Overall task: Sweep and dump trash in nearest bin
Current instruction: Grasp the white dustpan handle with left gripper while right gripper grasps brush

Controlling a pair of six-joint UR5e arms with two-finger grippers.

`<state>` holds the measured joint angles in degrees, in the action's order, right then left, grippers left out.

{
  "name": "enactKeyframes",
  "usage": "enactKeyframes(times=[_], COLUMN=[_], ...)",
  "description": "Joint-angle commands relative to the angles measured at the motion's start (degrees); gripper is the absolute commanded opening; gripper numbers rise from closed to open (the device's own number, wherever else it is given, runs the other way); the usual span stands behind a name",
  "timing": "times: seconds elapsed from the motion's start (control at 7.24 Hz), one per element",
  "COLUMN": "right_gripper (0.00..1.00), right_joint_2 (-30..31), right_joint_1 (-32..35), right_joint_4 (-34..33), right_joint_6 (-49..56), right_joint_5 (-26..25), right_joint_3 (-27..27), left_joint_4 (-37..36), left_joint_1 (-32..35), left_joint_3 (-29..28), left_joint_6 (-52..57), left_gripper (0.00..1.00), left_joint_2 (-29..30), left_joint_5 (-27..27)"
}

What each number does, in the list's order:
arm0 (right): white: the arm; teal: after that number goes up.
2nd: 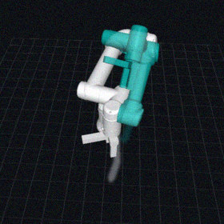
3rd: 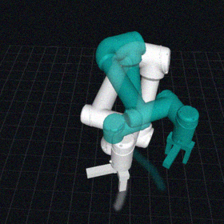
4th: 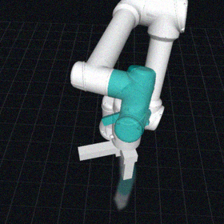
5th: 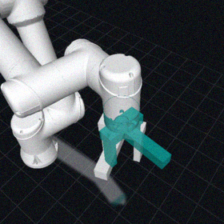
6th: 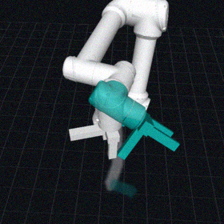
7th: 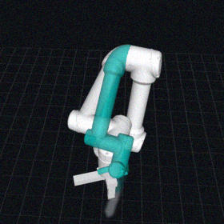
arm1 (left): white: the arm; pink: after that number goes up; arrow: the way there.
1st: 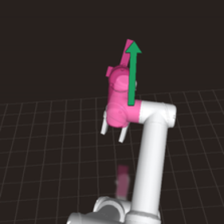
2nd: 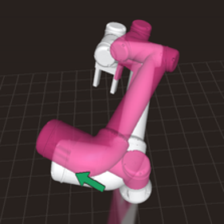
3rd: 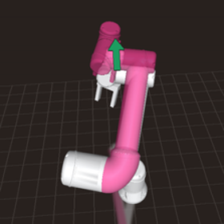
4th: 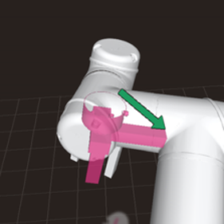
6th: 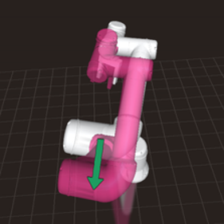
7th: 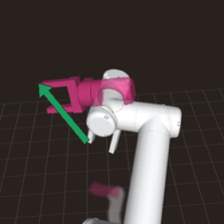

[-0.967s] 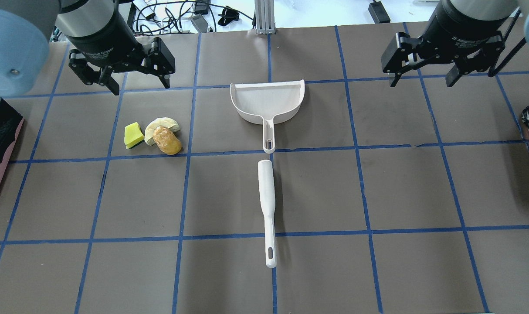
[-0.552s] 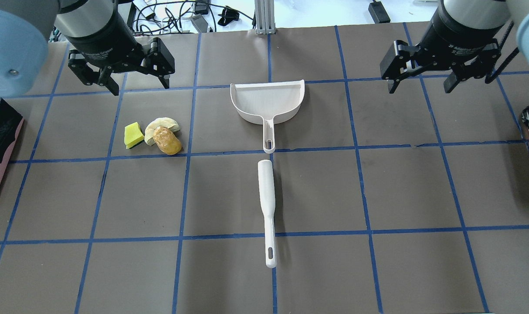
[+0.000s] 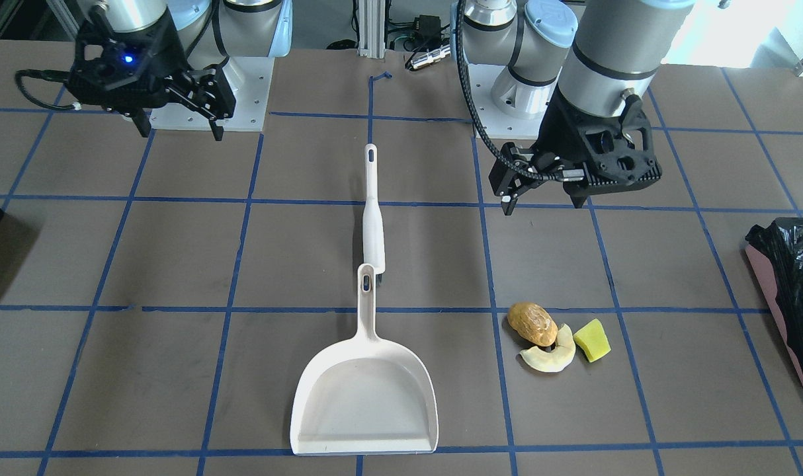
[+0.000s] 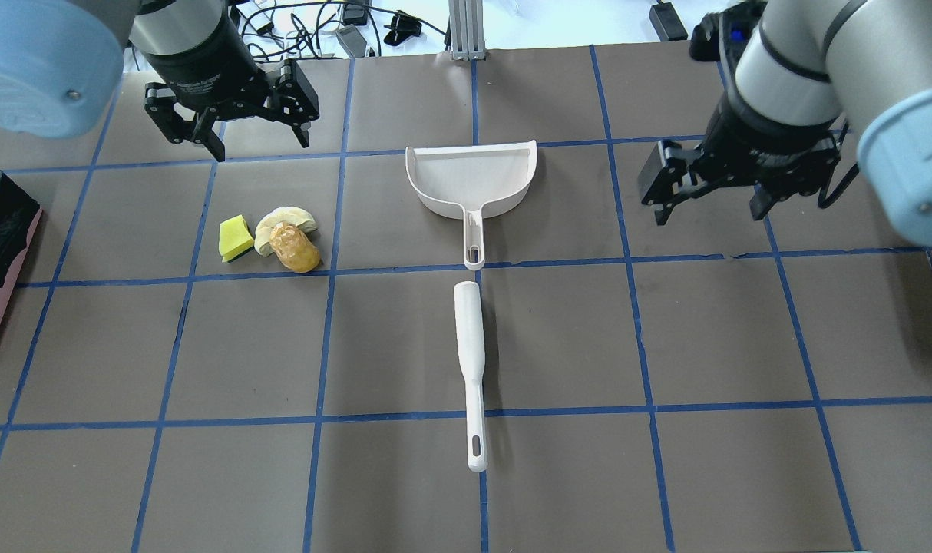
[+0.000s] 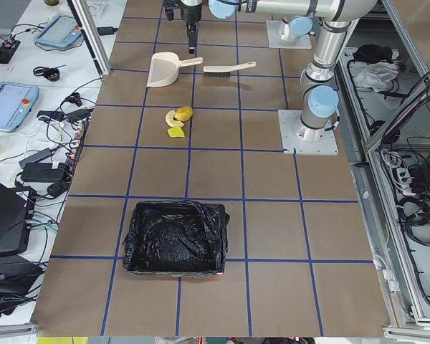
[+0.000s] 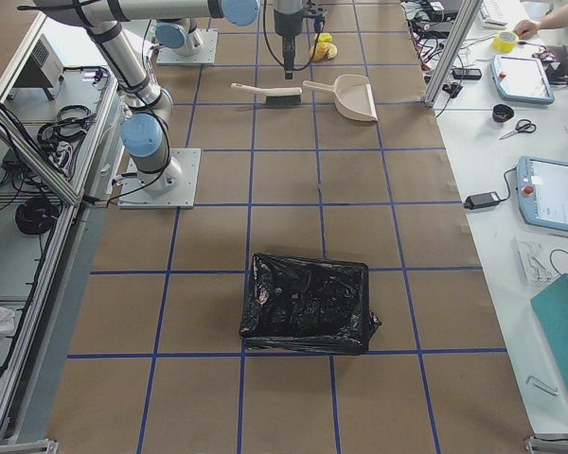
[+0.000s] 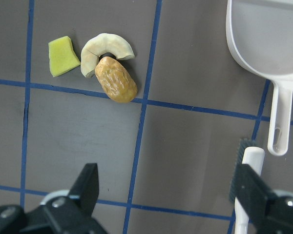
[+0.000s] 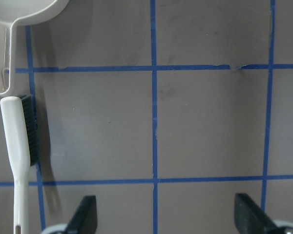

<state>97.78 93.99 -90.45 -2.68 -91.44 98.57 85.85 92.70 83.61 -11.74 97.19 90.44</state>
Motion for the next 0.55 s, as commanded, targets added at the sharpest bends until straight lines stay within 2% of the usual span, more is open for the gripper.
enactKeyframes(times=[0.0,0.28,0.41], right_gripper=[1.0,1.0,1.0], right_joint_2=[-0.9,-4.2,-4.8], right_joint_1=[10.2,19.6,23.6], right_joint_4=[-1.7,-8.4,-10.9], right_joint_6=[-4.9,-13.8,-15.6], right_joint_5=[0.7,4.7,4.8], right_joint_3=[5.3,10.5,13.5], left_joint_4=[-2.3,-4.8,-5.1], left_joint_1=[1.9,7.6,10.7], left_joint_3=[-3.5,-6.4,-7.4], left_joint_6=[-3.3,-5.7,-5.8], left_gripper=[1.0,1.0,1.0], left_joint_2=[7.0,13.5,15.7], left_joint_5=[-0.7,-0.5,-0.3])
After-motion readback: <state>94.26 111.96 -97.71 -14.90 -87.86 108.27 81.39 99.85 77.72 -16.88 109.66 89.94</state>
